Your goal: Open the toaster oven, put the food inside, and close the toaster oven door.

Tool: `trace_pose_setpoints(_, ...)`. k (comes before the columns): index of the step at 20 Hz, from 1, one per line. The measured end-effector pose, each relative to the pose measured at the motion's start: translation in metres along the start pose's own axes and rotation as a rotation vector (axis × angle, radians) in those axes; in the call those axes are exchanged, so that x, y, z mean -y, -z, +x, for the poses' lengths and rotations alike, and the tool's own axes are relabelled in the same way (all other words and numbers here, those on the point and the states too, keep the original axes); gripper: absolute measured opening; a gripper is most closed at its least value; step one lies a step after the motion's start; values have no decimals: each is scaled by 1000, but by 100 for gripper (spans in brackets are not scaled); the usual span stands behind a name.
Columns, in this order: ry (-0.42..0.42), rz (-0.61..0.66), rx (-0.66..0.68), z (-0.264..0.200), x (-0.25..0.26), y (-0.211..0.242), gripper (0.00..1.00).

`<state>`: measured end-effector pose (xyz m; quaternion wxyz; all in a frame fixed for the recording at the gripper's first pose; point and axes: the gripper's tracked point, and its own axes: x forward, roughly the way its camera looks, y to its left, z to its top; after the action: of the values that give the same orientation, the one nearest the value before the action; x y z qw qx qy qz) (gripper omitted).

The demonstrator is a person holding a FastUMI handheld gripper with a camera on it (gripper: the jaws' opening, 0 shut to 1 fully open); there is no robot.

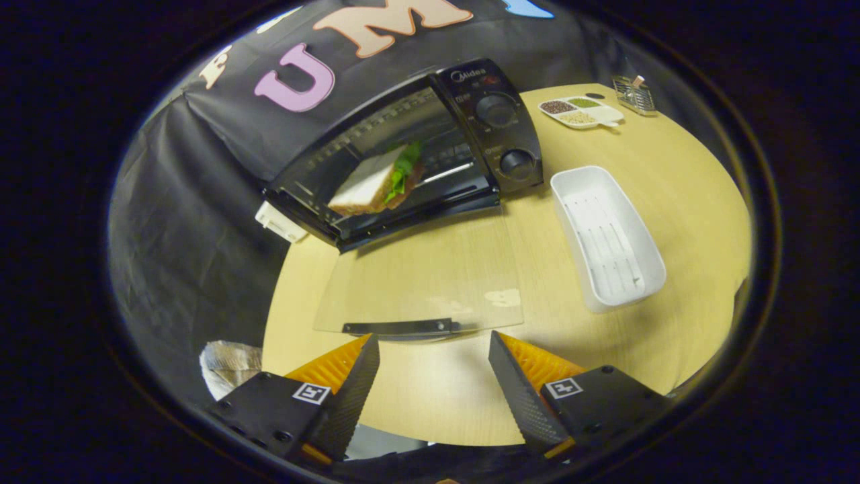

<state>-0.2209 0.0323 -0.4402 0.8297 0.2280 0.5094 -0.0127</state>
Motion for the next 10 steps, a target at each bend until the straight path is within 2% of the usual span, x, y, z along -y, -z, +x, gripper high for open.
trace_pose_setpoints(3,31,-37,-43,15,9,7,100)
trace_pose_setpoints(10,25,-94,0,15,4,-10,99)
